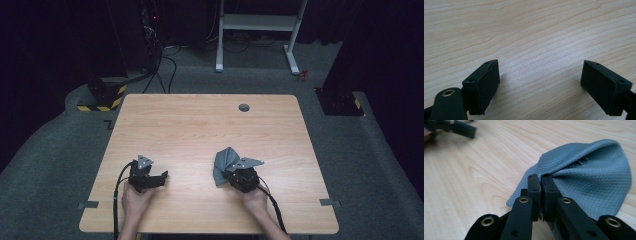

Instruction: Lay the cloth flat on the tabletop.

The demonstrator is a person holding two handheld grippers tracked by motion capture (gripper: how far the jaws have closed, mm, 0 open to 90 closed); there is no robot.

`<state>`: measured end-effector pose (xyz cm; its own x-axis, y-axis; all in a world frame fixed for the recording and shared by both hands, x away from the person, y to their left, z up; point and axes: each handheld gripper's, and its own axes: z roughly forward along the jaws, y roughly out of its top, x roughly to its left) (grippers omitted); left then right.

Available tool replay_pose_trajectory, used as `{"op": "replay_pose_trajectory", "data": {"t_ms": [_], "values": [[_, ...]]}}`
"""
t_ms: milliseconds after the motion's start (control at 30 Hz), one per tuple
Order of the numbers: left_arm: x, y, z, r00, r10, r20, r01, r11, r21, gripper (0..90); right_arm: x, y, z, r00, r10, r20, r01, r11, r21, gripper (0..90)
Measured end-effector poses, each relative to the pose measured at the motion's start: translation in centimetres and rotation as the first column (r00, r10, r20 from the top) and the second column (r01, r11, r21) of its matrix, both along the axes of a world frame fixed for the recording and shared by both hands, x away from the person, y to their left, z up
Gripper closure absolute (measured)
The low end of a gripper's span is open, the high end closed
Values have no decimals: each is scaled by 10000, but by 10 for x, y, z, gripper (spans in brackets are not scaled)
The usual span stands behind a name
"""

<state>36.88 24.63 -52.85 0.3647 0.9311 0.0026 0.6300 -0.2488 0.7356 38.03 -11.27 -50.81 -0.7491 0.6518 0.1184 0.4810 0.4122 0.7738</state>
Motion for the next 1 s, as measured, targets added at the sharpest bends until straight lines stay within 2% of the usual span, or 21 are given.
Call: {"op": "replay_pose_trajectory", "data": {"t_ms": [233, 333, 500, 600, 700, 767, 800, 833, 900, 933, 1000], "values": [[-5, -6, 1, 9996, -268, 43, 269, 9996, -104, 202, -10, 26, 0, 9960, 897, 42, -898, 9959, 55, 867], [-9, -12, 2, 9977, -682, -58, 678, 9963, -530, 231, -11, 36, -1, 9934, 1140, 116, -1141, 9935, 41, 857], [-14, -33, 6, 9897, -1430, -107, 1420, 9877, -655, 254, -8, 42, -8, 9920, 1256, -90, -1255, 9921, 93, 719], [-20, -48, 11, 9813, -1923, 62, 1921, 9775, -874, 283, -14, 36, -4, 9927, 1207, 53, -1208, 9925, 198, 643], [-23, -64, 15, 9711, -2380, 158, 2385, 9674, -852, 300, -19, 23, 3, 9931, 1128, 328, -1136, 9932, 245, 618], [-25, -79, 19, 9619, -2726, 204, 2733, 9574, -932, 300, -22, 12, 6, 9937, 984, 527, -998, 9947, 244, 618], [-27, -88, 22, 9541, -2979, 306, 2994, 9503, -851, 300, -23, 8, 7, 9942, 888, 608, -897, 9959, 135, 621], [-28, -96, 25, 9497, -3105, 393, 3128, 9462, -831, 300, -24, 3, 6, 9947, 741, 707, -733, 9972, -144, 627], [-29, -110, 29, 9453, -3212, 570, 3245, 9439, -618, 291, -24, -4, 2, 9961, 605, 644, -577, 9973, -446, 643], [-29, -115, 30, 9459, -3185, 621, 3222, 9447, -618, 267, -24, -7, -1, 9969, 548, 557, -519, 9973, -515, 648], [-25, -126, 30, 9421, -3308, 541, 3340, 9401, -681, 256, -23, -10, -5, 9975, 531, 459, -504, 9970, -583, 652]]}}
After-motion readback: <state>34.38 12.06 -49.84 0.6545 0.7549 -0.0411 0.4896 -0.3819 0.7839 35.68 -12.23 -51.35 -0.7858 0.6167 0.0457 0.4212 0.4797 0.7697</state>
